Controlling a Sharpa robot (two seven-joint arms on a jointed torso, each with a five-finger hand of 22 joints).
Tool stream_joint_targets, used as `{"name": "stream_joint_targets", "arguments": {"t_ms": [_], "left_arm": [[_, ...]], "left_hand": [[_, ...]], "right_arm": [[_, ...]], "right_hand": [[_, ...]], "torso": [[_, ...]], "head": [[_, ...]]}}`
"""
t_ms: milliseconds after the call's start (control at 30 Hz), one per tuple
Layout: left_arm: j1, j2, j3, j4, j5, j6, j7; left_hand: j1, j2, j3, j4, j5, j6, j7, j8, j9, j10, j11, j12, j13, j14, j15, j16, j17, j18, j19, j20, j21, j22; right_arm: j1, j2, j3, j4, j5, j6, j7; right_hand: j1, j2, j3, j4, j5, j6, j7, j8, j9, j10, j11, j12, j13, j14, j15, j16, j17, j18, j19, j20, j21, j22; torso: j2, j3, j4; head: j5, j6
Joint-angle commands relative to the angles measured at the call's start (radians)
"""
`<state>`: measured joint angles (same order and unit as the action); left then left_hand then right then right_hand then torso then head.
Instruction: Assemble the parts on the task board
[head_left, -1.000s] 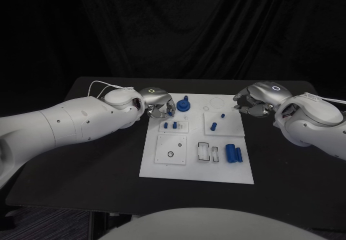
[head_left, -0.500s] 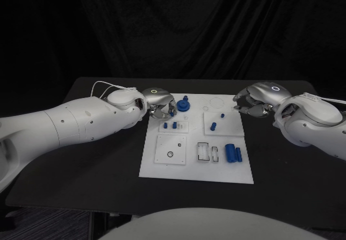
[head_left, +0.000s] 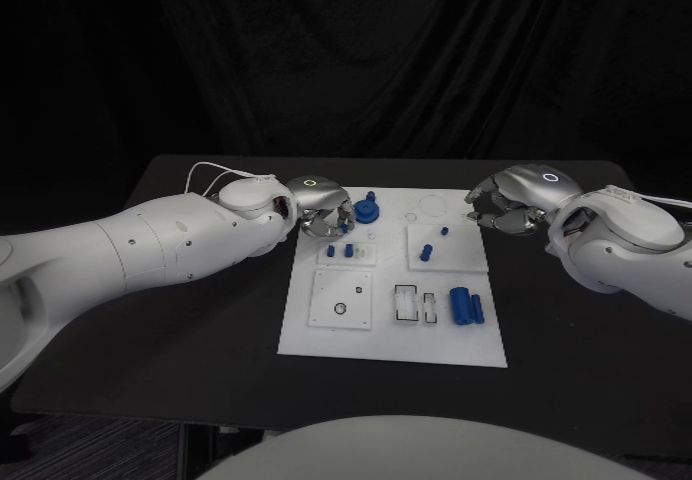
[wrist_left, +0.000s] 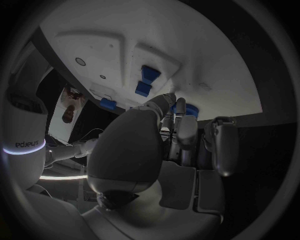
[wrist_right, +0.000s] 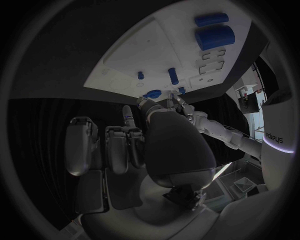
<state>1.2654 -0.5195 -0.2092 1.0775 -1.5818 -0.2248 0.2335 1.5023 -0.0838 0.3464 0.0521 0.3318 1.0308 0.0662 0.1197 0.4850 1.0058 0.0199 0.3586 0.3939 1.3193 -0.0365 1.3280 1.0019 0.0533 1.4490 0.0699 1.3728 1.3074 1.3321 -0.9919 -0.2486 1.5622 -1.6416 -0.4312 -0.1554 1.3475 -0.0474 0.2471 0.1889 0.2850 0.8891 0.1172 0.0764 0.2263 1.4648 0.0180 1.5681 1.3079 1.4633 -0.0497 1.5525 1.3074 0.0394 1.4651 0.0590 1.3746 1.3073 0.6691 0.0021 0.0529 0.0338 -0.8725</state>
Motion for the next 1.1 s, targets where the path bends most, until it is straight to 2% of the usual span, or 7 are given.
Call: {"name": "stream_joint_targets", "arguments": {"t_ms": [33, 200, 400, 733, 1100], "left_arm": [[-0.011, 0.006, -0.003, -0.001, -0.001, 0.038, -0.001], [-0.015, 0.007, -0.003, -0.001, -0.001, 0.043, -0.001], [-0.017, 0.007, -0.003, 0.003, -0.001, 0.041, 0.003], [-0.018, 0.003, -0.003, 0.011, -0.001, 0.038, 0.004], [-0.018, 0.002, -0.003, 0.010, -0.001, 0.041, 0.000]], "left_hand": [[0.001, 0.006, 0.003, -0.004, 0.001, -0.002, 0.006, -0.002, -0.001, 0.007, 0.000, -0.006, -0.002, -0.008, -0.001, -0.005, -0.004, -0.002, -0.007, 0.000, -0.007, 0.196], [0.001, 0.005, 0.003, -0.004, 0.001, -0.003, 0.006, -0.003, -0.001, 0.008, 0.001, -0.007, -0.002, -0.010, 0.000, -0.007, -0.007, -0.001, -0.009, 0.001, -0.011, 0.195], [0.001, 0.004, 0.003, -0.005, 0.000, -0.005, 0.006, -0.005, -0.001, 0.008, 0.002, -0.010, -0.003, -0.013, 0.001, -0.008, -0.010, -0.001, -0.010, 0.001, -0.012, 0.195], [0.002, 0.004, 0.004, -0.007, 0.000, -0.012, 0.006, -0.011, -0.003, 0.011, 0.002, -0.014, -0.005, -0.016, 0.002, -0.010, -0.013, -0.001, -0.012, 0.002, -0.014, 0.194], [-0.002, 0.005, 0.004, -0.006, -0.006, -0.019, 0.007, -0.020, -0.006, 0.007, 0.006, -0.027, -0.008, -0.036, 0.008, -0.027, -0.044, 0.003, -0.024, 0.004, -0.031, 0.189]], "right_arm": [[-0.003, 0.000, 0.001, 0.000, -0.003, 0.006, -0.009], [-0.003, 0.001, 0.001, 0.000, -0.003, 0.007, -0.009], [-0.003, 0.003, 0.001, -0.001, -0.003, 0.008, -0.009], [-0.004, 0.004, 0.001, -0.002, -0.003, 0.012, -0.012], [-0.004, 0.004, 0.001, -0.002, -0.003, 0.017, -0.014]], "right_hand": [[0.008, 0.002, 0.005, 0.000, 0.004, 0.003, 0.002, -0.005, -0.002, 0.106, 0.004, 0.003, 0.263, 0.101, 0.005, -0.005, 0.239, 0.008, 0.018, 0.005, -0.003, 0.200], [0.009, 0.002, 0.006, -0.001, 0.004, 0.004, 0.002, -0.005, -0.002, 0.106, 0.004, 0.003, 0.263, 0.100, 0.005, -0.005, 0.238, 0.009, 0.016, 0.005, -0.006, 0.200], [0.009, 0.003, 0.007, -0.002, 0.004, 0.004, 0.002, -0.004, -0.002, 0.106, 0.004, 0.003, 0.263, 0.100, 0.005, -0.006, 0.238, 0.009, 0.016, 0.005, -0.006, 0.200], [0.011, 0.003, 0.008, -0.003, 0.004, 0.004, 0.002, -0.004, -0.002, 0.106, 0.004, 0.003, 0.263, 0.100, 0.005, -0.006, 0.238, 0.009, 0.016, 0.005, -0.005, 0.200], [0.012, 0.003, 0.010, -0.004, 0.004, 0.005, 0.002, -0.004, -0.003, 0.106, 0.004, 0.003, 0.263, 0.100, 0.005, -0.006, 0.237, 0.009, 0.016, 0.006, -0.007, 0.199]], "torso": [[0.000, 0.0000, -0.0002], [0.000, 0.0005, 0.0002], [0.000, -0.0008, 0.0019], [0.000, -0.0009, 0.0019], [0.000, -0.0006, 0.0021]], "head": [[0.000, 0.000], [0.000, 0.000], [-0.001, 0.000], [-0.001, 0.000], [0.000, 0.000]]}}
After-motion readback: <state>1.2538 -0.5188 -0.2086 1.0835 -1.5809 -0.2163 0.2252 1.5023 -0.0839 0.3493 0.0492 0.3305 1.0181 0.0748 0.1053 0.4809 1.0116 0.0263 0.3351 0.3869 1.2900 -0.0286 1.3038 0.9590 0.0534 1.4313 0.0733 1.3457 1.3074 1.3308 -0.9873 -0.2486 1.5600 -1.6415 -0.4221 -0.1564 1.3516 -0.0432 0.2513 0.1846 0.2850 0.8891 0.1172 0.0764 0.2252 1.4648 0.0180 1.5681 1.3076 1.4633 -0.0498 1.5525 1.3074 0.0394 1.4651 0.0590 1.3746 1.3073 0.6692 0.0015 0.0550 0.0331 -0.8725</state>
